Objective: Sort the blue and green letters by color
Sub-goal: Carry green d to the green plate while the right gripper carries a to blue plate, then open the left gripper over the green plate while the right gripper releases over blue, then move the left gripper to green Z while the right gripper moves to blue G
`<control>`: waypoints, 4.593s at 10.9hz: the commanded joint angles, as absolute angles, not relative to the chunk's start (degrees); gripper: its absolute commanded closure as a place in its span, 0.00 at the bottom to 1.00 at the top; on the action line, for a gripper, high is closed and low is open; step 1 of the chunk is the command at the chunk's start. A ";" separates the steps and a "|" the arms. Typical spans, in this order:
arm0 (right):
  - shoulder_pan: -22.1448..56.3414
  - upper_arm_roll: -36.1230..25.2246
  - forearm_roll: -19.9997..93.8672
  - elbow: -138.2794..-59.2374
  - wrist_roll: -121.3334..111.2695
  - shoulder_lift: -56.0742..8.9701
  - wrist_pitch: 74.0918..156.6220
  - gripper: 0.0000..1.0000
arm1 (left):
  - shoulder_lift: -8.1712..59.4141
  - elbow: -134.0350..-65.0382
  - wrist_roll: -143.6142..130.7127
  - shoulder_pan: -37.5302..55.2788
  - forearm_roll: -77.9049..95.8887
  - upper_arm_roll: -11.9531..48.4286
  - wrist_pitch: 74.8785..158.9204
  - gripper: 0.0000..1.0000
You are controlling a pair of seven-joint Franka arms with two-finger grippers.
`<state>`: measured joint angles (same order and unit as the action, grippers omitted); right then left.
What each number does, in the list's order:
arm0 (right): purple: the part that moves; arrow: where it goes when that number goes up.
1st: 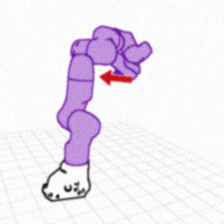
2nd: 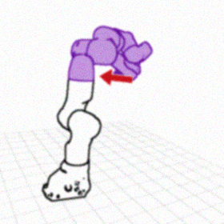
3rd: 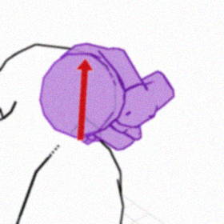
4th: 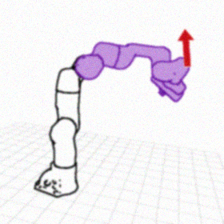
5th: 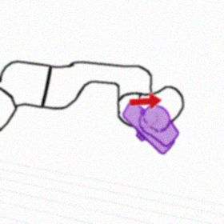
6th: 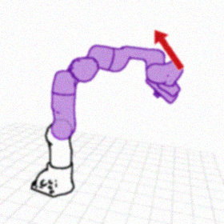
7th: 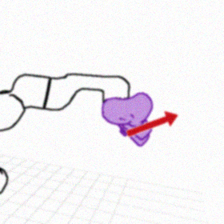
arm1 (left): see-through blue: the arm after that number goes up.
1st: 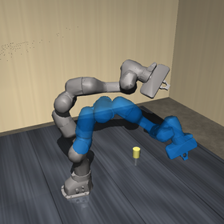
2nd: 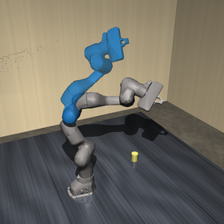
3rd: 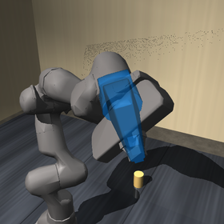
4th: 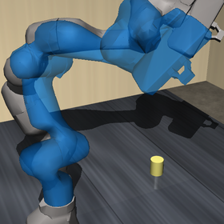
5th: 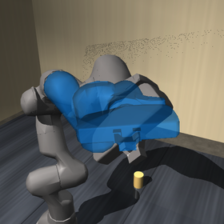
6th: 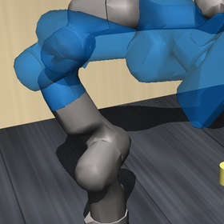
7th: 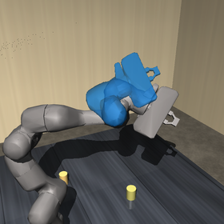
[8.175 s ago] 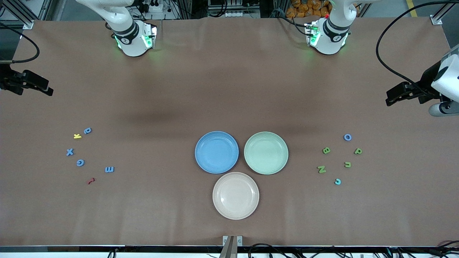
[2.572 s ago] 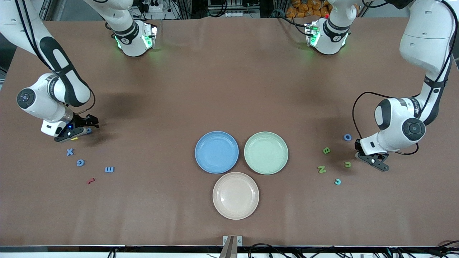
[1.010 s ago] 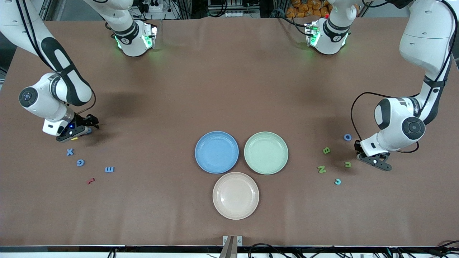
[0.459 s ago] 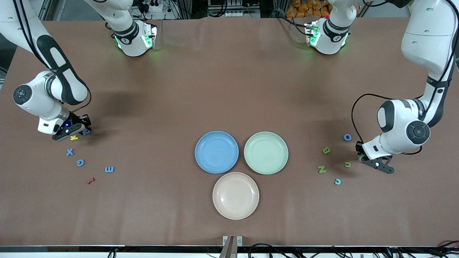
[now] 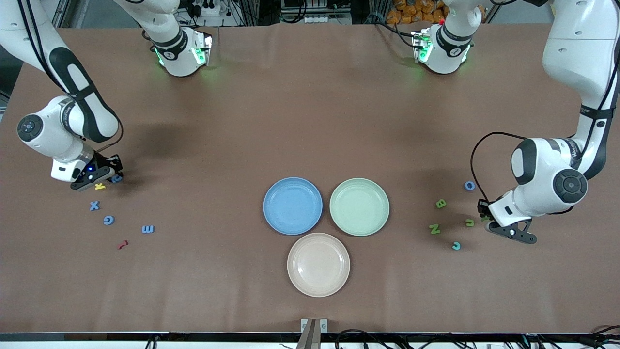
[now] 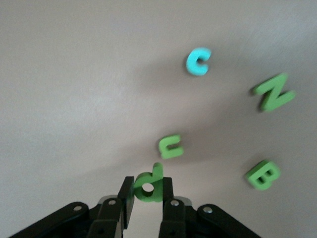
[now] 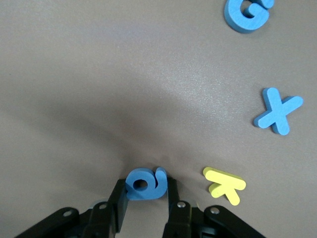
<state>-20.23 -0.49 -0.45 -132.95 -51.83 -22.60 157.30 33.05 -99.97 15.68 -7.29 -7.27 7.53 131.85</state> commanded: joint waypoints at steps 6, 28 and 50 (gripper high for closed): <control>-19.86 6.75 -0.18 -128.07 -42.56 -21.53 150.13 1.00 | 32.34 -94.05 -12.79 -0.02 -5.63 13.36 126.40 0.93; 18.80 16.96 1.32 -92.48 46.41 -39.19 139.48 1.00 | 39.99 -88.06 -39.99 16.61 -7.90 12.75 127.53 0.00; -18.96 14.24 -11.95 -112.67 -0.62 -26.97 139.37 0.00 | 43.50 -90.18 -16.00 0.18 -9.76 12.48 134.55 0.00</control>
